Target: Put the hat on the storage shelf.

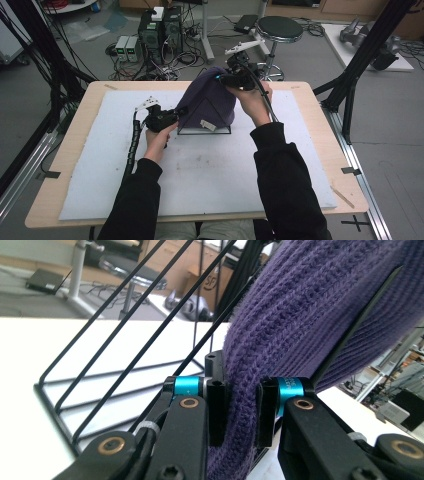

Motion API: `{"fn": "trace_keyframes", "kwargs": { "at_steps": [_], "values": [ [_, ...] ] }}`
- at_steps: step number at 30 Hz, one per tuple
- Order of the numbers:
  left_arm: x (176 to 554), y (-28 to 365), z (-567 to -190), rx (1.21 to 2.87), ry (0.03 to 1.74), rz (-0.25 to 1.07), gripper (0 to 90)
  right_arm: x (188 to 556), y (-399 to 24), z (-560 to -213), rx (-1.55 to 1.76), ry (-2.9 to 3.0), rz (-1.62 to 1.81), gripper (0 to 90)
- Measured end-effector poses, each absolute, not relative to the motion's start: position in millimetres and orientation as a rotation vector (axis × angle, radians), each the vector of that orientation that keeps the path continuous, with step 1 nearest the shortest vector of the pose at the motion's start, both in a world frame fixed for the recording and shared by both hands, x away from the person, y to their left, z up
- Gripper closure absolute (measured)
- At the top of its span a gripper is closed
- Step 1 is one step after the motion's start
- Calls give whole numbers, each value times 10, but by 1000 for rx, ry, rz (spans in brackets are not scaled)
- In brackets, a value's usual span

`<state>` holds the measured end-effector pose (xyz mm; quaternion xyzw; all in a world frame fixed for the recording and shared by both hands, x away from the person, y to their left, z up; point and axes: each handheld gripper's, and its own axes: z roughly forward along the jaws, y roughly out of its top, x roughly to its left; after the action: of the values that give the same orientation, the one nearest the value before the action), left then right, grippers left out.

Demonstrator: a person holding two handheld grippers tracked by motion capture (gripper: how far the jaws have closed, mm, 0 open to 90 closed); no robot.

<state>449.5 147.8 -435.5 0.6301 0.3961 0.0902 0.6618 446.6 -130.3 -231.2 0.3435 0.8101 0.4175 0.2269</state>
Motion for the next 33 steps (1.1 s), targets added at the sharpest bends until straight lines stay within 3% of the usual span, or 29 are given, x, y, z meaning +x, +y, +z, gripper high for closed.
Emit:
{"fn": "trace_keyframes", "kwargs": {
  "at_steps": [7,17,19,21,27,31,33],
  "values": [
    [4541,1556,-4453,1405,1017,116,799,4524,-1181,-2424,1009,2268,1080,705],
    [4528,1571,-4464,1435,1026,145,793,4550,-1108,-2477,1011,2276,1059,682],
    [4525,1576,-4464,1435,1029,149,784,4548,-1115,-2472,1006,2280,1056,621],
    [4518,1576,-4458,1428,1043,155,739,4548,-1127,-2463,1004,2278,1048,480],
    [4474,1596,-4364,1406,1042,192,441,4510,-1247,-2394,986,2309,1084,196],
    [4414,1646,-4239,1389,1025,232,311,4464,-1387,-2319,1029,2249,1121,112],
    [4370,1682,-4173,1382,1007,255,307,4435,-1501,-2271,1081,2220,1176,93]
  ]
}}
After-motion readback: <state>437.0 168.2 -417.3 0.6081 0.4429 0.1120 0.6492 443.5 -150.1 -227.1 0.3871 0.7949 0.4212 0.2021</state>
